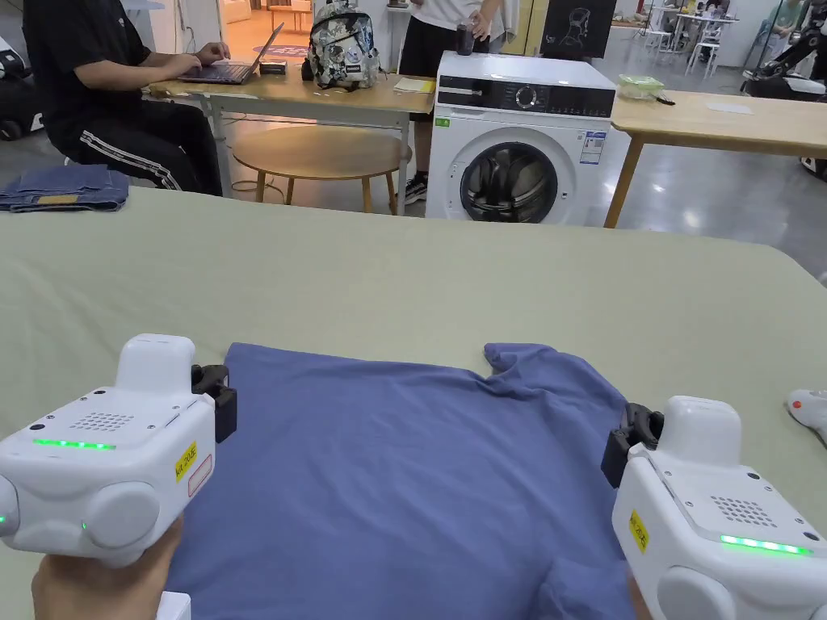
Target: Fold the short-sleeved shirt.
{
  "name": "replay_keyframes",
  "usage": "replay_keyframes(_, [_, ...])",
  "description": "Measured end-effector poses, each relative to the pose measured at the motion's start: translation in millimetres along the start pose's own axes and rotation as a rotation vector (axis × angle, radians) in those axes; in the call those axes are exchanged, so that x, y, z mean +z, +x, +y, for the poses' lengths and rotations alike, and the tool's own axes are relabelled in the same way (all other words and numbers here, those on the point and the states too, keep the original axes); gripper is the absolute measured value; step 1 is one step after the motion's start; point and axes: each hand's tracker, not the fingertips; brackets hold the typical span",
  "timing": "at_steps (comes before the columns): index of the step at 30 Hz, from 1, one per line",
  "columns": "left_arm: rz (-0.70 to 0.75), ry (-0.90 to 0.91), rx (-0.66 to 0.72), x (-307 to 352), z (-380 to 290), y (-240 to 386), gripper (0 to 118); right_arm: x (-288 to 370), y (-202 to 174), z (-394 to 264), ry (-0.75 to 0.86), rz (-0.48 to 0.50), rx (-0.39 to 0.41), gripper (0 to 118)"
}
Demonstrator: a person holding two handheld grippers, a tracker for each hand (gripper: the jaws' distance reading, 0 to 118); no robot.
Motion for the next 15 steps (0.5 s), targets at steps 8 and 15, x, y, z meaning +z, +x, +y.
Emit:
replay_keyframes(8, [-0.023,-0.215,0.034,1.8,-4.7,-35.3,0,-3.9,-9.0,-2.5,-0.027,0.027,0.051,0])
replay_keyframes(15, [-0.080,-0.510,0.078,-3.4,-40.0,-88.3,0,-13.4,-3.0,-15.2,-0.118,0.025,0.056,0])
